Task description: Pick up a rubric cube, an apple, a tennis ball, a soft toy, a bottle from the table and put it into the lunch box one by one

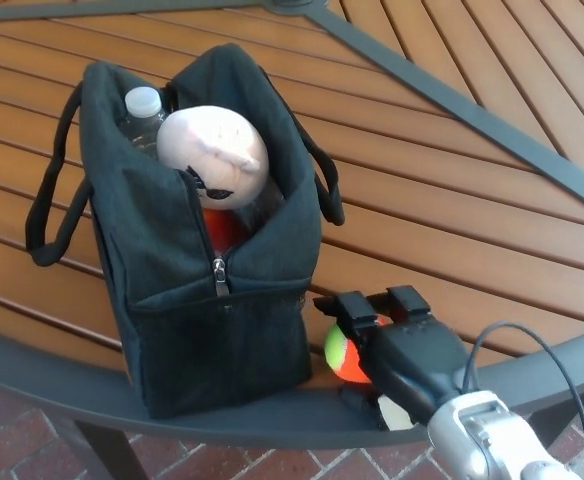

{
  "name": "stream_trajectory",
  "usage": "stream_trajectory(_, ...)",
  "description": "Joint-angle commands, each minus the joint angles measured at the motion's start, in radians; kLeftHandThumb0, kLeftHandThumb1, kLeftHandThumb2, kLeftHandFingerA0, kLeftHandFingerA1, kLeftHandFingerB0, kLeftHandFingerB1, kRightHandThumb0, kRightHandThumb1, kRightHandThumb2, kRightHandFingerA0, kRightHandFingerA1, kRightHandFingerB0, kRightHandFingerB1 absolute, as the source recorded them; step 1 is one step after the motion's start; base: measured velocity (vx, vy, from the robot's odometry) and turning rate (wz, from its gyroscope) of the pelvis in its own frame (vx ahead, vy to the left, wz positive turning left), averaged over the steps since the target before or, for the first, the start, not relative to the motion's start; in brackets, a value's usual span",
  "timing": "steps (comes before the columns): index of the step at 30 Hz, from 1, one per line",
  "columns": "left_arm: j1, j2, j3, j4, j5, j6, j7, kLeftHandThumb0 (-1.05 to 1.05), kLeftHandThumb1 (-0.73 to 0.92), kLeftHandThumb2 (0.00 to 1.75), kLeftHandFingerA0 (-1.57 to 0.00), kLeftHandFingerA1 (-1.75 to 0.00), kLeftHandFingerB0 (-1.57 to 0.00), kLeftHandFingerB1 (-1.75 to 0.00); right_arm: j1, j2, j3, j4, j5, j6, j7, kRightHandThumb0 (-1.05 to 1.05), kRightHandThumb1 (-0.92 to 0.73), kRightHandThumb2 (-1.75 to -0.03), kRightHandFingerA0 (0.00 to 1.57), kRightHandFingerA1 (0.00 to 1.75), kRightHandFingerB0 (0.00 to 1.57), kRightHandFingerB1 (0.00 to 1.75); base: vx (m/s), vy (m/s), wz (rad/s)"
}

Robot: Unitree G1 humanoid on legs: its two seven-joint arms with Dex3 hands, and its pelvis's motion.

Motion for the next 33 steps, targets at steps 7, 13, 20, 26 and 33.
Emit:
stream_trajectory(7, 0.012, 0.025, 0.007, 0.006, 0.010, -0.009, 0.006, 0.02, 0.65, 0.87, -1.00, -1.15, -0.92, -0.99, 0.105, -0.007, 0.000, 0.020, -0.004, 0.019, 0.002, -0.26, -0.74, -0.96, 0.88, 1.74, 0.71, 1.42, 0.00, 0.000, 0.00)
stream_trajectory(13, 0.005, 0.026, 0.005, 0.015, 0.008, -0.016, 0.004, 0.02, 0.66, 0.86, -1.00, -1.15, -0.91, -0.97, 0.116, -0.017, 0.000, 0.040, -0.006, -0.031, -0.066, -0.23, -0.60, -1.11, 0.90, 1.75, 0.78, 1.46, 0.00, 0.000, 0.00)
stream_trajectory(20, 0.004, 0.014, 0.026, 0.030, -0.017, -0.031, -0.004, 0.03, 0.64, 0.92, -1.00, -1.20, -0.91, -1.00, 0.107, -0.060, -0.013, 0.055, 0.029, -0.149, -0.082, -0.23, -0.58, -1.11, 0.87, 1.75, 0.72, 1.60, 0.00, 0.000, 0.00)
stream_trajectory(26, -0.002, 0.010, 0.033, 0.054, -0.021, -0.058, -0.009, 0.05, 0.61, 0.96, -1.02, -1.22, -0.93, -1.02, 0.121, -0.043, -0.095, 0.020, 0.123, -0.201, -0.109, -0.16, -0.54, -1.19, 0.91, 1.75, 0.78, 1.56, 0.00, 0.000, 0.00)
stream_trajectory(33, 0.001, 0.010, 0.036, 0.062, -0.016, -0.067, -0.013, 0.08, 0.59, 1.01, -1.02, -1.22, -0.93, -1.02, 0.160, 0.096, -0.279, 0.019, 0.331, -0.246, -0.133, -0.21, -0.71, -0.98, 0.82, 1.75, 0.67, 1.69, 0.00, 0.000, 0.00)
